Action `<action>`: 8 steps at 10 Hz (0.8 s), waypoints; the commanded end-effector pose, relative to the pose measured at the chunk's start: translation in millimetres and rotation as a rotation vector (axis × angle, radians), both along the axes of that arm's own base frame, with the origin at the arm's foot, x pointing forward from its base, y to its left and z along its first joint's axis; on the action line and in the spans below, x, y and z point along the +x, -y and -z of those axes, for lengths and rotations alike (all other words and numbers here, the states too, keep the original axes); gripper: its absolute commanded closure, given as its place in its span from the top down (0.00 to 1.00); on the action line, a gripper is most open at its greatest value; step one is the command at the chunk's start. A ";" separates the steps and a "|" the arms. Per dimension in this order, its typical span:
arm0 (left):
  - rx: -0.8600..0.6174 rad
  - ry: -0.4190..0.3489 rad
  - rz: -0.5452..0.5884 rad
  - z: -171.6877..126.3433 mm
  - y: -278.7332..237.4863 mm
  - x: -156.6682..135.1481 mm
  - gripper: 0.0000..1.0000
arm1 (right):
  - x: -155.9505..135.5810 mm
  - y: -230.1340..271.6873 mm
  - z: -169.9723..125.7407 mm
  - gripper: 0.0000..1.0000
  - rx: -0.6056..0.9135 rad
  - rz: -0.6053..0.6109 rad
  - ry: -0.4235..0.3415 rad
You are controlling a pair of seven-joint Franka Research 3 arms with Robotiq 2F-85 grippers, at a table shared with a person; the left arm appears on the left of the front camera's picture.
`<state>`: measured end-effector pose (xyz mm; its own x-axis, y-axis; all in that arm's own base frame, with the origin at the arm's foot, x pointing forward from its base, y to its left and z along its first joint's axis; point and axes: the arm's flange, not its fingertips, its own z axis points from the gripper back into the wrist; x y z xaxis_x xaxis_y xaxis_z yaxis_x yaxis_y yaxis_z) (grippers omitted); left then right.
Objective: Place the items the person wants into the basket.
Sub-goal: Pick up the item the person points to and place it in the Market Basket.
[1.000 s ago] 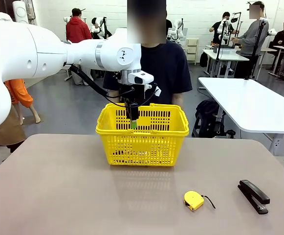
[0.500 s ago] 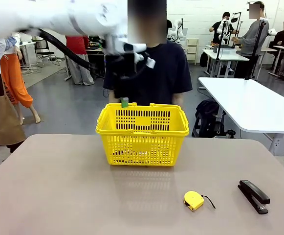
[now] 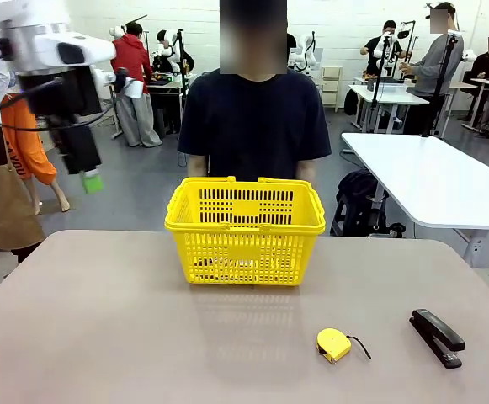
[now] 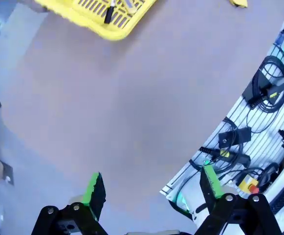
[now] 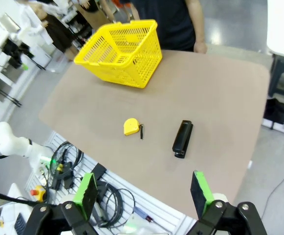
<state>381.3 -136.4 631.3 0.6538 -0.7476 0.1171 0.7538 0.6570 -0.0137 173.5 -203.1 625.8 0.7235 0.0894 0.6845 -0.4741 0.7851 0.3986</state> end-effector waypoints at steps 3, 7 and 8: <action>0.085 0.049 -0.184 11.1 3.3 4.7 1.00 | 0.9 -0.6 1.0 1.00 0.013 -0.021 0.015; -0.001 0.003 -0.060 7.7 -0.8 -10.0 1.00 | 0.9 -0.6 1.0 1.00 0.013 -0.021 0.015; -0.001 0.003 -0.060 7.7 -0.8 -10.0 1.00 | 0.9 -0.6 1.0 1.00 0.013 -0.021 0.015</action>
<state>373.5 -139.9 622.0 0.7089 -0.6956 0.1162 0.7002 0.7140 0.0028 173.5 -203.1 625.8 0.7234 0.0894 0.6846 -0.4741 0.7851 0.3986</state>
